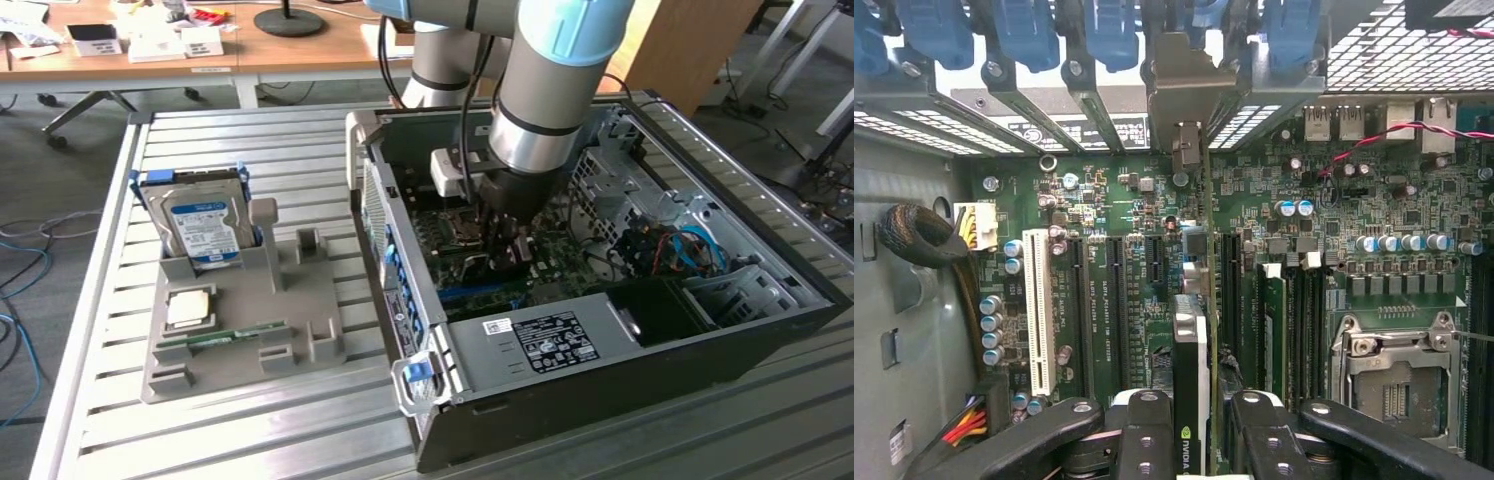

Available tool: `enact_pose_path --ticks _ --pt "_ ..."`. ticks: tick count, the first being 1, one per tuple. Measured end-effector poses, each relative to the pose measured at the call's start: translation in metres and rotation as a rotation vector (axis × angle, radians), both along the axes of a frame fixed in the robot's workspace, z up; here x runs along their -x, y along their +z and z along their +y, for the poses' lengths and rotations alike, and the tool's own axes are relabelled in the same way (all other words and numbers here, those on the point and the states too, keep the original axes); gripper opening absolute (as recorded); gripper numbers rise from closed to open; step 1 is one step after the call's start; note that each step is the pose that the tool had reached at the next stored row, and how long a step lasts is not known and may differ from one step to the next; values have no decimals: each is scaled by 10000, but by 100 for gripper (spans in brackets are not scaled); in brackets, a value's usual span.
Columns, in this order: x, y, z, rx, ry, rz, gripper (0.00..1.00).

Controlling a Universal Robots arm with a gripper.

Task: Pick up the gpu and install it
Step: 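Insert the gpu into the slot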

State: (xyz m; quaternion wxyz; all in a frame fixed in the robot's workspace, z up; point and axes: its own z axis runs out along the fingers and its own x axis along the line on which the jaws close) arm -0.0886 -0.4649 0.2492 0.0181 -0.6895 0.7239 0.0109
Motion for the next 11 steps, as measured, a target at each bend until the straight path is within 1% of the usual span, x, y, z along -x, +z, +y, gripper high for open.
enact_pose_path --ticks 7,11 --pt "1 -10 1 20 -10 0 27" --pt "0 -13 1 19 -11 -1 27"
